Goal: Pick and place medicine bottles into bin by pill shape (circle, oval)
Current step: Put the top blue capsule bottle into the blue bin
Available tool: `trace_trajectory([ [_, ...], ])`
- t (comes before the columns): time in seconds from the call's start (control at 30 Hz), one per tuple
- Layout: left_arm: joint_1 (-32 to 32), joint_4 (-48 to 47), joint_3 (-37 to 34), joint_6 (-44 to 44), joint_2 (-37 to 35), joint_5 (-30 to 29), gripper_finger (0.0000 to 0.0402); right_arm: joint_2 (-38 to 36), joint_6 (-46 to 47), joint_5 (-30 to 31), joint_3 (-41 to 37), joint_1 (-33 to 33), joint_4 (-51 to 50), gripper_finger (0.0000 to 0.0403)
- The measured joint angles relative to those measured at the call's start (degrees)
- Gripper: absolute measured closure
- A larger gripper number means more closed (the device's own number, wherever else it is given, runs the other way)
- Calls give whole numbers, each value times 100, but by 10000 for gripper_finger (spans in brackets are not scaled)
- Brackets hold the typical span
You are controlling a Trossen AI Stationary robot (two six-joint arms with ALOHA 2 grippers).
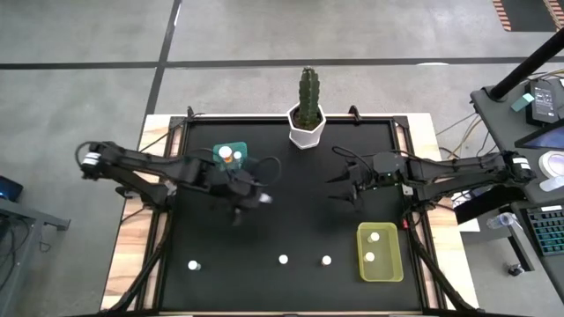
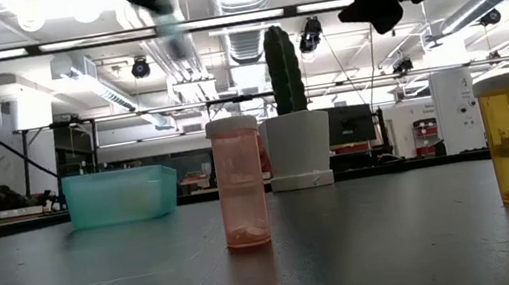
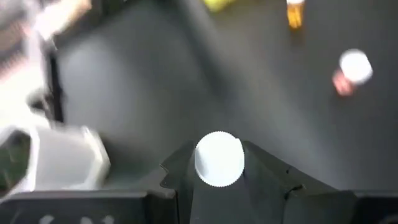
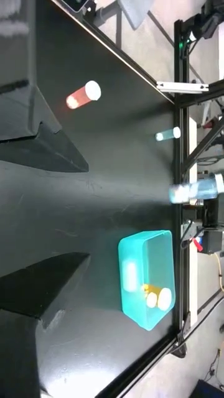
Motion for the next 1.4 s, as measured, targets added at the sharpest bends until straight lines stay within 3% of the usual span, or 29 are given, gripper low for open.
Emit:
trace_trajectory([
  [0.23, 40, -2509, -10, -883, -520, -94, 304, 40, -9, 42, 0, -4, 14, 188],
  [0.4, 408, -3134, -24, -1377, -563, -699, 304, 40, -7, 44, 0, -4, 44, 188],
  [0.67, 1302, -2812, -198, -1321, -392, -897, 304, 43, -4, 44, 0, -4, 55, 188],
  [1.1, 2247, -420, -2142, -1450, -849, -821, 304, 40, -7, 48, -13, -4, 57, 188],
  [1.4, 3119, 150, -2609, -2042, -845, -487, 304, 40, -20, 50, -13, -4, 68, 188],
])
